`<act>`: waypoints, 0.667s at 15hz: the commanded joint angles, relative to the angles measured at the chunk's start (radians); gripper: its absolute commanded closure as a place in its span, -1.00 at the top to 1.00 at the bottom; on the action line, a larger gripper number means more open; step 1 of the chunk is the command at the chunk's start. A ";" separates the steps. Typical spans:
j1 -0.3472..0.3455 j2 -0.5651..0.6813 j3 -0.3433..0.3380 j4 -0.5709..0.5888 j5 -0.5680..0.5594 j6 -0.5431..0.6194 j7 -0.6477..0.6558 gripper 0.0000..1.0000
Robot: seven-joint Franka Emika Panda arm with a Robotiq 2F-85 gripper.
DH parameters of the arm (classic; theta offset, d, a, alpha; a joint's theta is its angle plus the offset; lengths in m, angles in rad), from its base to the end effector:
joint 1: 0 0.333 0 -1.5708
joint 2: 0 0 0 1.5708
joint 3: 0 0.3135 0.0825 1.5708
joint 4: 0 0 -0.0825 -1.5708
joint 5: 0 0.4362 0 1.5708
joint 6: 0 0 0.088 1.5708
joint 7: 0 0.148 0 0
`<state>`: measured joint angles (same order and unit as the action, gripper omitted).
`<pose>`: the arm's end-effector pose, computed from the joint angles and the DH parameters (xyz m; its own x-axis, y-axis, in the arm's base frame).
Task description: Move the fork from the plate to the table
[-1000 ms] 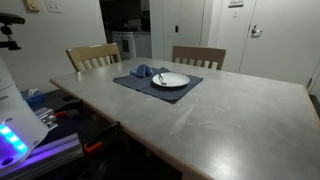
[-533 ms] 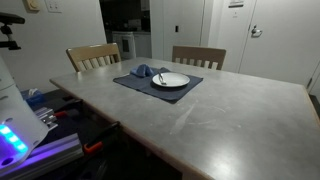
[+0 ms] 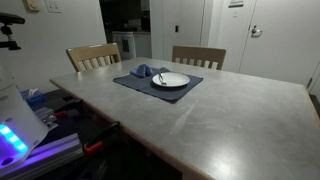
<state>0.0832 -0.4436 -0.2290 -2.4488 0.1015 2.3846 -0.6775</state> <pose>0.5034 -0.0689 0.4328 0.8127 0.4334 0.3895 0.4422 -0.8940 0.0721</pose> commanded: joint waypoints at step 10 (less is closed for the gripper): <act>0.007 0.205 0.008 0.082 0.062 0.161 -0.138 1.00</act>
<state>0.1208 -0.2403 -0.2522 -2.3677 0.1528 2.5484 -0.8104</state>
